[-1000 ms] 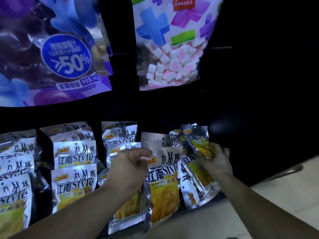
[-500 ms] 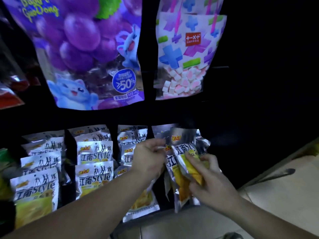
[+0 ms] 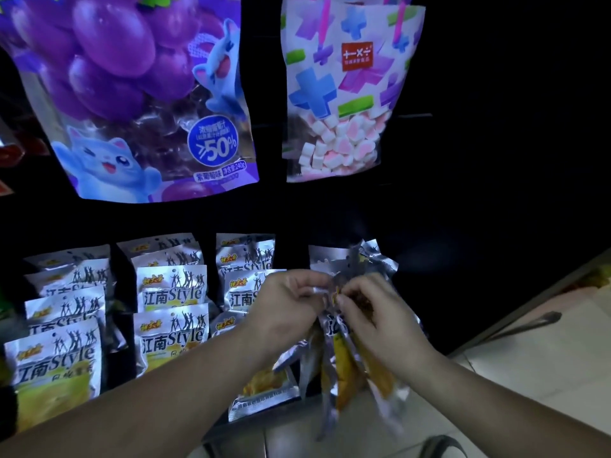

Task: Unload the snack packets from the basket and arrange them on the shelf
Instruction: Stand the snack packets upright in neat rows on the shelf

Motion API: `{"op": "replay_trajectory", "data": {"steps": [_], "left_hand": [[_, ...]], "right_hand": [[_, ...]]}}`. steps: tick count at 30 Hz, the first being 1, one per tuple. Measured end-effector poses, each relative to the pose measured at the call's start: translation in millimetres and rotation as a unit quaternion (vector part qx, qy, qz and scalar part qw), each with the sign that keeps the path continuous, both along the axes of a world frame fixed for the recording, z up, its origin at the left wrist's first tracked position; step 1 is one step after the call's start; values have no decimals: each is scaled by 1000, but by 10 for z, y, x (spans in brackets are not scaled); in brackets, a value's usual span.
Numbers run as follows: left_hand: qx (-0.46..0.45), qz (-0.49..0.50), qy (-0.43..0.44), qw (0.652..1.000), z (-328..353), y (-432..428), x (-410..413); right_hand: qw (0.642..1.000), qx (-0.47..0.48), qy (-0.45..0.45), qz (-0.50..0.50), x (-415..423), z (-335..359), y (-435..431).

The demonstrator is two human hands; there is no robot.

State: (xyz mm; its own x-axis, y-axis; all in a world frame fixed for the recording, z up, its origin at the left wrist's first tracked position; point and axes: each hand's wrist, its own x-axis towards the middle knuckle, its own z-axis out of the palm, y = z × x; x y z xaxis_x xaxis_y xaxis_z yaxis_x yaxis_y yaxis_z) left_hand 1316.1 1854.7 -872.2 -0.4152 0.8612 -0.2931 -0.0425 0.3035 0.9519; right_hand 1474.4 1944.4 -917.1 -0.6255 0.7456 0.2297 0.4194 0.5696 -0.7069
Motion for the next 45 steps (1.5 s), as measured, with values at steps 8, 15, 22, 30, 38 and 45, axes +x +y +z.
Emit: {"op": "replay_trajectory", "data": {"steps": [8, 15, 22, 30, 38, 45], "left_hand": [[16, -73, 3, 997, 41, -28, -39], [-8, -88, 26, 996, 91, -40, -5], [-6, -112, 14, 994, 99, -1, -5], [37, -38, 37, 998, 95, 42, -88], [60, -27, -28, 997, 198, -74, -195], [98, 19, -37, 994, 237, -126, -222]], "right_hand": [[1000, -1, -9, -28, 104, 99, 183], [992, -23, -118, -41, 153, 271, 284], [987, -35, -136, -84, 185, 264, 233], [946, -250, 101, -180, 268, 306, 207], [895, -375, 199, -136, 256, 556, 119], [914, -323, 221, -108, 236, 650, 17]]}}
